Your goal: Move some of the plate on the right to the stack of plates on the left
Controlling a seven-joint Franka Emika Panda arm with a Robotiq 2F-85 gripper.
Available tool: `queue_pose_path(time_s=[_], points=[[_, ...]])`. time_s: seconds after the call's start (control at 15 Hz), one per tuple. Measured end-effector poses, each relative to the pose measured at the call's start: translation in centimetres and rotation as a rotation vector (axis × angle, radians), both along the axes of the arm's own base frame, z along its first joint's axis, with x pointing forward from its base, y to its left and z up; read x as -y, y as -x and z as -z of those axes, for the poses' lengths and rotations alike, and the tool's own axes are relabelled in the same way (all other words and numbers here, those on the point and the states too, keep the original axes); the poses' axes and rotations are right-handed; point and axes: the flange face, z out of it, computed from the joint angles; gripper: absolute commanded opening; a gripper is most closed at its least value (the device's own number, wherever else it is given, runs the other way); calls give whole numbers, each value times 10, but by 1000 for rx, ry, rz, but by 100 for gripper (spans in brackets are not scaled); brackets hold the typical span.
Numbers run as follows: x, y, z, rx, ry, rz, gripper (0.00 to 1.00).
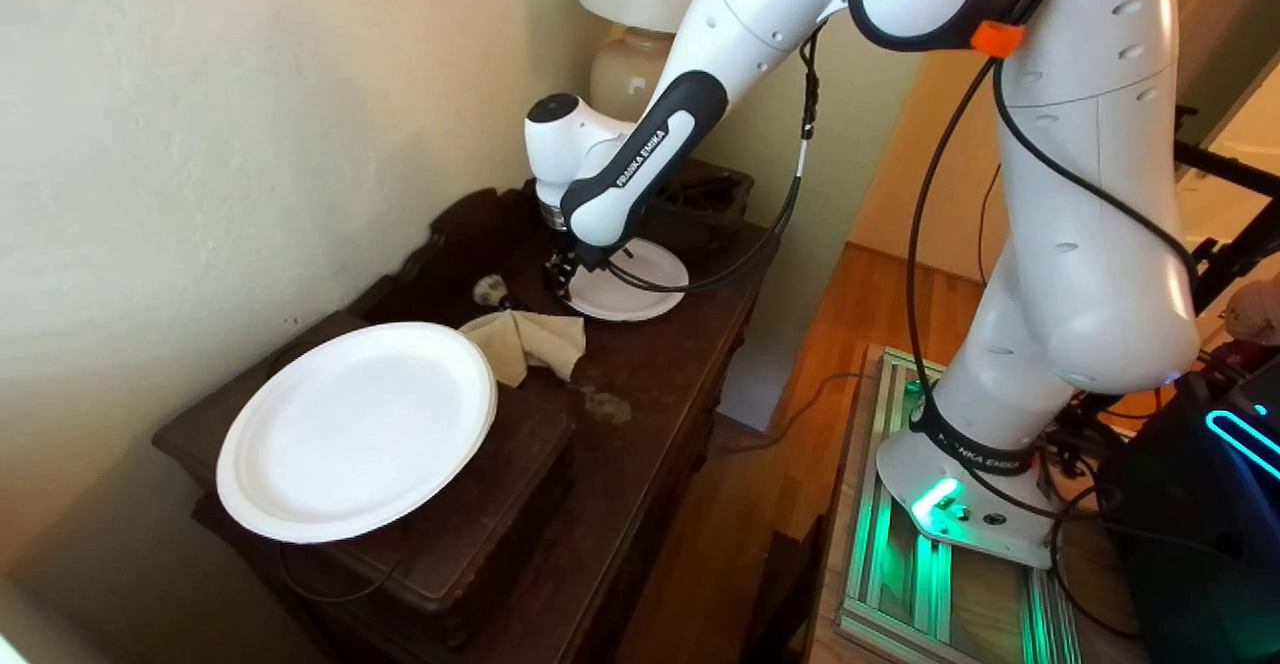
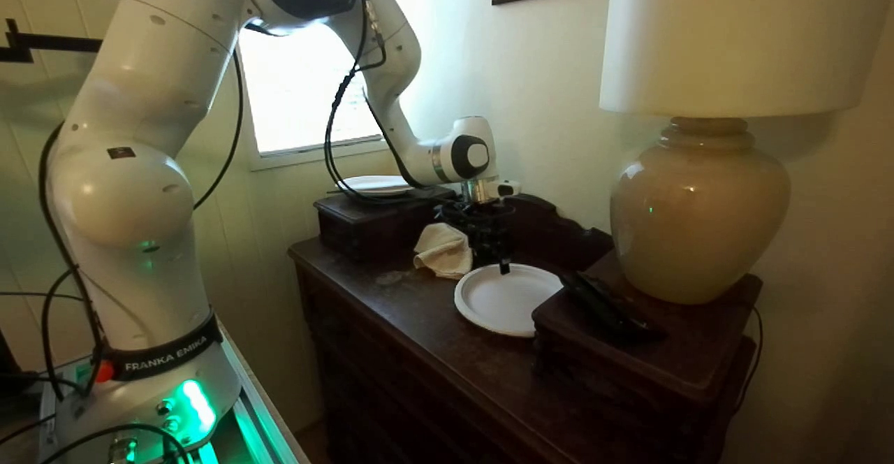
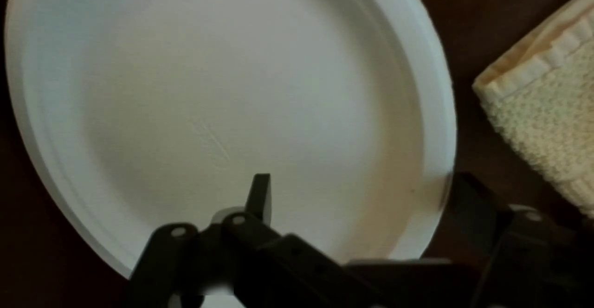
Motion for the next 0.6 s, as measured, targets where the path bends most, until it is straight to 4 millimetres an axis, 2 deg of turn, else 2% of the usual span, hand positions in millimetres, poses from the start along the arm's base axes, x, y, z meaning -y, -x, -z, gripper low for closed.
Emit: queue_pose_path(time_s=[0.13, 0.2, 0.27, 0.33, 0.4, 0.53, 0.6], points=[[-1, -5, 2, 4, 8, -2, 88], [0, -7, 3, 5, 11, -3, 77], [-1, -9, 4, 7, 12, -2, 80], [-2, -10, 4, 10, 14, -2, 72], [-3, -12, 3, 13, 15, -1, 74], [-5, -14, 2, 19, 17, 1, 63], [-6, -15, 1, 22, 16, 2, 65]])
